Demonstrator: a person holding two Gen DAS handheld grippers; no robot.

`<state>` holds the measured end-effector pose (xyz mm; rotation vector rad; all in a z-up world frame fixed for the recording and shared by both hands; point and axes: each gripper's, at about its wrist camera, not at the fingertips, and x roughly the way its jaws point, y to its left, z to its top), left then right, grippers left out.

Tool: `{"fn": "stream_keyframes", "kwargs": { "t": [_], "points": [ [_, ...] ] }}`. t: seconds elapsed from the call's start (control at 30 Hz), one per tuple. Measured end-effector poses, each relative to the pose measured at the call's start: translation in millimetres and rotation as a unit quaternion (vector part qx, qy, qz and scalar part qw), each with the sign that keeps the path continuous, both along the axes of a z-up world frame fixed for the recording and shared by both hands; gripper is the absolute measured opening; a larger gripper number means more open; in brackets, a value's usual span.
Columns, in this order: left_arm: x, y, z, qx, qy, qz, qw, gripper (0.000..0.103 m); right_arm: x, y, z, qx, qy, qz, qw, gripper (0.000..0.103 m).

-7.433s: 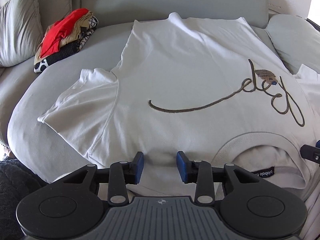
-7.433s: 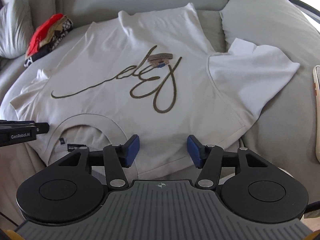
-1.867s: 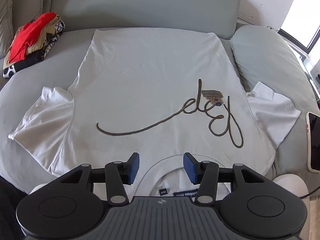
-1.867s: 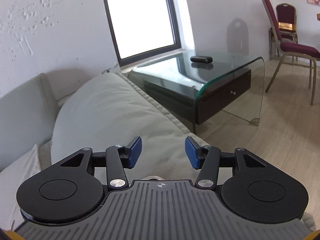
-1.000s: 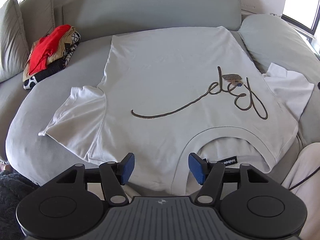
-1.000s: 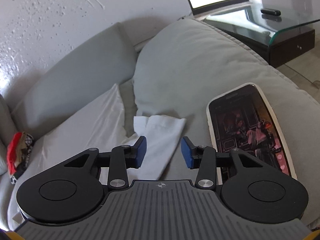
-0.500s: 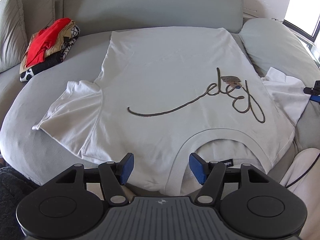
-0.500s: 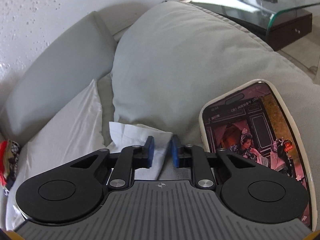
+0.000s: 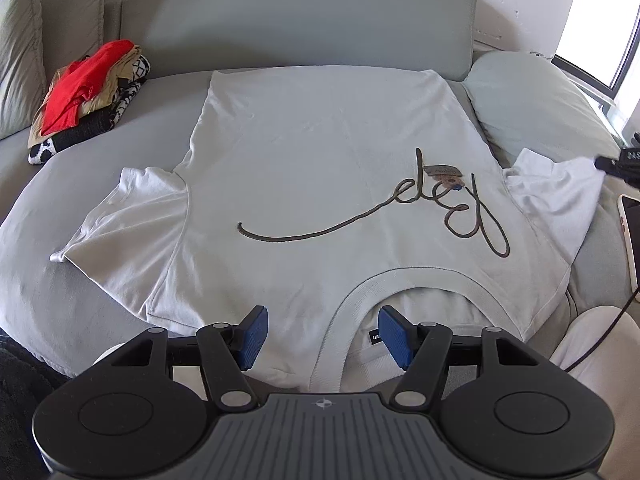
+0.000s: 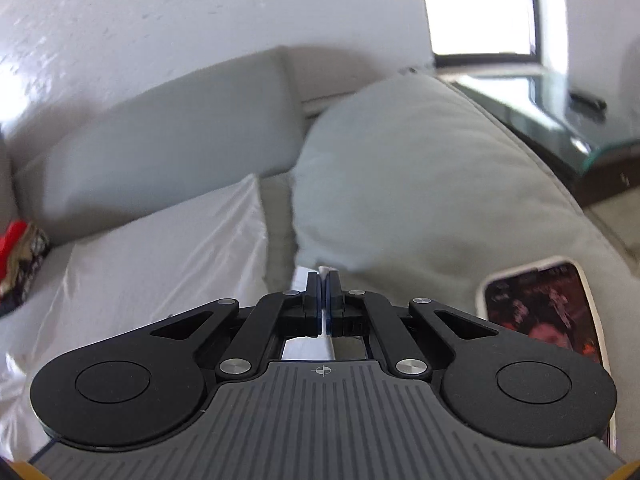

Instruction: Fold clothes

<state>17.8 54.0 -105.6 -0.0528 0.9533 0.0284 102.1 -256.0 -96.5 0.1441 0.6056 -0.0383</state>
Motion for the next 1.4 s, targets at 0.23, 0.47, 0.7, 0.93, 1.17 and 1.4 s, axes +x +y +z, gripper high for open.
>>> {"fn": "stream_keyframes", "kwargs": {
  "t": [0.23,0.47,0.7,0.93,1.17,1.4],
  "points": [
    [-5,1,0,0.003,-0.001,0.002,1.0,0.062,-19,104,-19,-0.148,0.015,0.165,0.975,0.001],
    [-7,1,-6,0.006,0.008,0.005,0.9999,0.062,-42,113,-43,-0.137,0.073,0.218,0.963,0.014],
    [-3,-6,-14,0.005,0.02,-0.003,0.9998,0.062,-68,80,-32,-0.067,0.076,0.184,0.978,0.038],
    [-1,-10,-20,0.007,0.031,-0.007,0.9995,0.062,-60,67,-24,-0.027,0.072,0.15,0.986,0.038],
    [0,0,-18,-0.002,0.028,0.004,0.9996,0.062,-21,75,-15,-0.032,0.053,0.129,0.99,0.036],
    [7,9,-21,-0.011,0.032,0.012,0.9994,0.062,59,88,-38,-0.011,0.091,0.122,0.988,0.036]
  ]
}}
